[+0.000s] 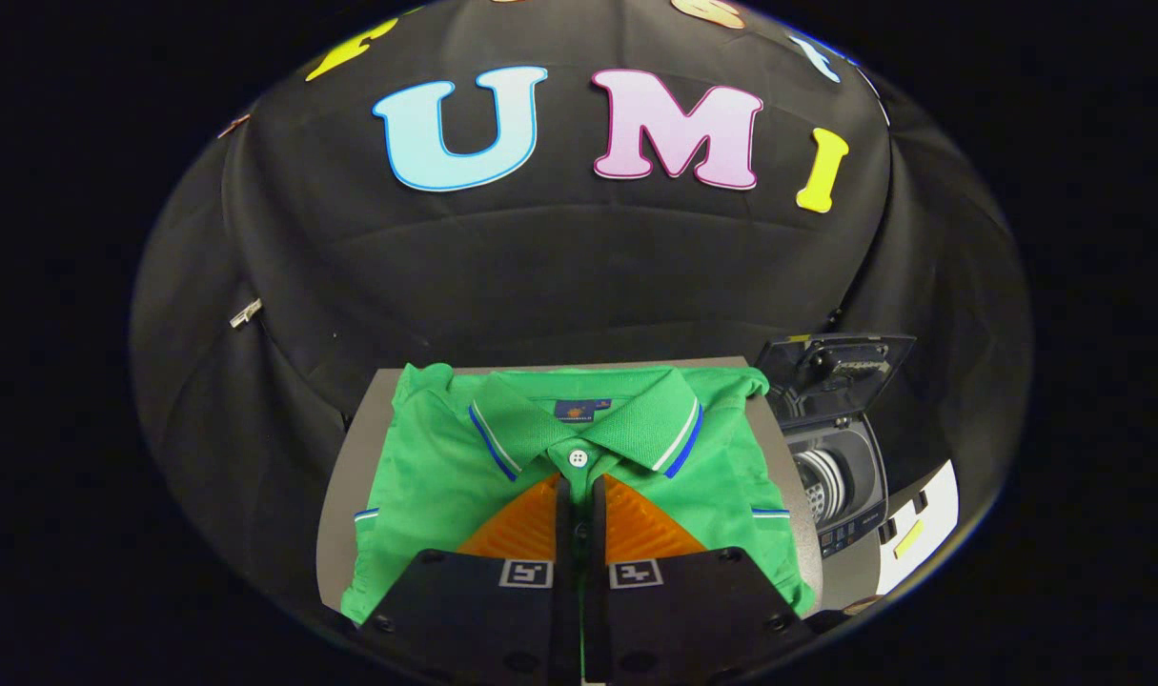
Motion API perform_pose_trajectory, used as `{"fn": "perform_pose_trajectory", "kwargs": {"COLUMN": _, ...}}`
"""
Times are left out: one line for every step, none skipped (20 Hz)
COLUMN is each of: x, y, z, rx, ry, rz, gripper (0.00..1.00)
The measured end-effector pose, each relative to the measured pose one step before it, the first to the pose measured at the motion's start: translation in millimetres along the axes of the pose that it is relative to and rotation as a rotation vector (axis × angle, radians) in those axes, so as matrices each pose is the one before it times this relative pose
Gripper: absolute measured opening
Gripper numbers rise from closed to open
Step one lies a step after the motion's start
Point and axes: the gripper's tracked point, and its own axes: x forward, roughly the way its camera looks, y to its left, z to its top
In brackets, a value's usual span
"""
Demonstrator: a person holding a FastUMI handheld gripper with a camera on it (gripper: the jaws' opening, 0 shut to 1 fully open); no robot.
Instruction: Put the clothes into the washing machine and then close the washing machine lid.
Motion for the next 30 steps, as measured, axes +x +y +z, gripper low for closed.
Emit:
{"fn": "perform_pose_trajectory", "kwargs": {"x": -4.49, "y": -0.10, "z": 3.03, "rx": -0.00398, "ry": -0.02242, "rz": -0.00129, "gripper": 0.07}}
{"fn": "perform_pose_trajectory", "kwargs": {"x": -2.58, "y": 1.39, "z": 2.79, "rx": 0.00164, "ry": -0.02090, "rz": 0.00057, "gripper": 0.07}}
{"fn": "perform_pose_trajectory", "kwargs": {"x": -5.08, "y": 3.49, "z": 3.89, "rx": 0.00243, "ry": -0.02199, "rz": 0.00735, "gripper": 0.07}}
{"fn": "perform_pose_trajectory", "kwargs": {"x": -6.05, "y": 4.35, "z": 6.41, "rx": -0.00532, "ry": -0.02825, "rz": 0.00665, "gripper": 0.07}}
{"fn": "perform_pose_trajectory", "kwargs": {"x": -6.36, "y": 2.04, "z": 4.94, "rx": -0.01334, "ry": -0.01807, "rz": -0.00396, "gripper": 0.07}}
{"fn": "perform_pose_trajectory", "kwargs": {"x": -5.37, "y": 2.25, "z": 5.42, "rx": -0.01434, "ry": -0.02194, "rz": 0.00023, "gripper": 0.07}}
{"fn": "perform_pose_trajectory", "kwargs": {"x": -6.61, "y": 3.70, "z": 3.62, "rx": -0.01240, "ry": -0.01653, "rz": -0.00464, "gripper": 0.07}}
{"fn": "perform_pose_trajectory", "kwargs": {"x": -8.00, "y": 2.51, "z": 3.21, "rx": -0.01246, "ry": -0.01576, "rz": -0.00329, "gripper": 0.07}}
{"fn": "perform_pose_trajectory", "kwargs": {"x": -5.44, "y": 1.30, "z": 4.11, "rx": -0.00677, "ry": -0.01531, "rz": -0.00722, "gripper": 0.07}}
{"fn": "perform_pose_trajectory", "kwargs": {"x": -5.15, "y": -0.11, "z": 2.22, "rx": -0.00291, "ry": -0.00929, "rz": -0.01045, "gripper": 0.07}}
{"fn": "perform_pose_trajectory", "kwargs": {"x": -5.51, "y": -3.87, "z": 0.26, "rx": -0.00425, "ry": -0.01247, "rz": -0.01181, "gripper": 0.07}}
{"fn": "perform_pose_trajectory", "kwargs": {"x": -4.68, "y": -2.36, "z": 2.41, "rx": -0.00662, "ry": -0.01783, "rz": -0.01004, "gripper": 0.07}}
{"fn": "perform_pose_trajectory", "kwargs": {"x": -4.07, "y": -3.66, "z": 3.43, "rx": -0.00518, "ry": -0.01617, "rz": -0.01941, "gripper": 0.07}}
{"fn": "perform_pose_trajectory", "kwargs": {"x": -3.72, "y": -3.84, "z": 1.46, "rx": 0.00062, "ry": -0.01863, "rz": -0.01382, "gripper": 0.07}}
{"fn": "perform_pose_trajectory", "kwargs": {"x": -2.04, "y": -4.20, "z": 2.24, "rx": 0.00314, "ry": -0.02269, "rz": -0.01265, "gripper": 0.07}}
{"fn": "perform_pose_trajectory", "kwargs": {"x": -1.97, "y": -8.39, "z": 0.53, "rx": 0.00138, "ry": -0.01831, "rz": -0.02453, "gripper": 0.07}}
{"fn": "perform_pose_trajectory", "kwargs": {"x": -1.64, "y": -9.19, "z": -0.47, "rx": 0.00371, "ry": -0.01699, "rz": -0.02253, "gripper": 0.07}}
{"fn": "perform_pose_trajectory", "kwargs": {"x": -2.23, "y": -8.21, "z": 0.48, "rx": 0.00963, "ry": -0.01542, "rz": -0.01731, "gripper": 0.07}}
{"fn": "perform_pose_trajectory", "kwargs": {"x": -0.70, "y": -7.38, "z": 1.71, "rx": 0.01116, "ry": -0.01472, "rz": -0.00988, "gripper": 0.07}}
{"fn": "perform_pose_trajectory", "kwargs": {"x": -0.19, "y": -10.24, "z": 1.14, "rx": 0.00546, "ry": -0.00444, "rz": -0.01367, "gripper": 0.07}}
{"fn": "perform_pose_trajectory", "kwargs": {"x": -0.61, "y": -11.08, "z": -0.04, "rx": -0.00357, "ry": -0.00082, "rz": -0.00749, "gripper": 0.07}}
{"fn": "perform_pose_trajectory", "kwargs": {"x": 0.03, "y": -11.96, "z": 1.52, "rx": -0.00622, "ry": 0.00297, "rz": -0.01382, "gripper": 0.07}}
{"fn": "perform_pose_trajectory", "kwargs": {"x": 0.96, "y": -9.87, "z": 1.29, "rx": -0.00060, "ry": -0.00022, "rz": 0.00138, "gripper": 0.07}}
{"fn": "perform_pose_trajectory", "kwargs": {"x": 0.97, "y": -10.27, "z": 2.71, "rx": 0.00540, "ry": -0.00366, "rz": 0.00099, "gripper": 0.07}}
{"fn": "perform_pose_trajectory", "kwargs": {"x": 2.24, "y": -12.31, "z": 4.25, "rx": 0.00518, "ry": -0.00614, "rz": 0.00202, "gripper": 0.07}}
{"fn": "perform_pose_trajectory", "kwargs": {"x": 2.12, "y": -13.41, "z": 2.14, "rx": 0.00324, "ry": -0.00241, "rz": 0.00288, "gripper": 0.07}}
{"fn": "perform_pose_trajectory", "kwargs": {"x": 4.35, "y": -14.63, "z": 1.08, "rx": -0.00027, "ry": 0.00375, "rz": 0.00682, "gripper": 0.07}}
{"fn": "perform_pose_trajectory", "kwargs": {"x": 3.95, "y": -15.28, "z": 0.49, "rx": -0.00345, "ry": -0.00147, "rz": 0.00766, "gripper": 0.07}}
{"fn": "perform_pose_trajectory", "kwargs": {"x": 5.12, "y": -17.94, "z": -0.62, "rx": -0.00230, "ry": 0.00137, "rz": 0.00139, "gripper": 0.07}}
{"fn": "perform_pose_trajectory", "kwargs": {"x": 5.71, "y": -16.66, "z": -0.16, "rx": -0.00054, "ry": -0.00368, "rz": 0.00736, "gripper": 0.07}}
